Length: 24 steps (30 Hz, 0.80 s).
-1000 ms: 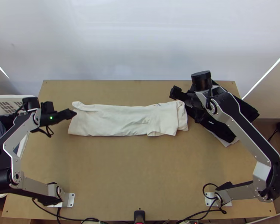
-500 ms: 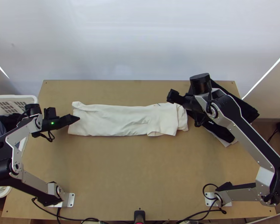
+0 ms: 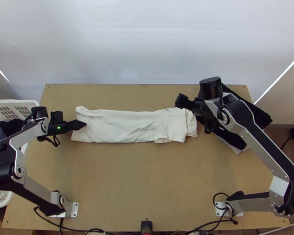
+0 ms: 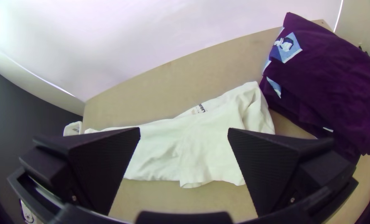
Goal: Fold the t-shirt
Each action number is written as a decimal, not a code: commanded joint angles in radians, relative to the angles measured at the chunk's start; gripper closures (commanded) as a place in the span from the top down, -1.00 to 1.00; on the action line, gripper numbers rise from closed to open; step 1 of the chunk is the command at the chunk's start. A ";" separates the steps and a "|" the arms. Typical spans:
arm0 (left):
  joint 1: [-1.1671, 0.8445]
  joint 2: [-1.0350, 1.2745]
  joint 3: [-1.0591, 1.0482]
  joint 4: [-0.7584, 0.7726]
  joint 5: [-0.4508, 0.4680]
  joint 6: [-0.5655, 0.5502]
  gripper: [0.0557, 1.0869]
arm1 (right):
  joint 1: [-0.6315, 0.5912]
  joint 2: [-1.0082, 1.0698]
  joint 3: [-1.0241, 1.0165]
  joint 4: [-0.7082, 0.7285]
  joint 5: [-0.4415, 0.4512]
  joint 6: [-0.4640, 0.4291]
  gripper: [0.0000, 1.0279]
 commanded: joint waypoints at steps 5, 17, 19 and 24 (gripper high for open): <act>-0.091 0.011 0.004 -0.011 -0.045 -0.012 0.88 | 0.005 -0.003 0.004 0.000 0.000 -0.004 0.91; -0.077 -0.020 -0.036 0.070 -0.095 -0.104 -0.93 | -0.016 -0.033 0.006 0.000 -0.006 -0.024 0.91; -0.005 -0.016 -0.022 0.067 -0.103 -0.103 -0.93 | -0.021 -0.039 0.004 0.000 -0.009 -0.026 0.91; 0.224 0.009 0.078 -0.063 -0.104 0.026 -0.93 | -0.026 -0.049 -0.002 0.000 -0.012 -0.034 0.91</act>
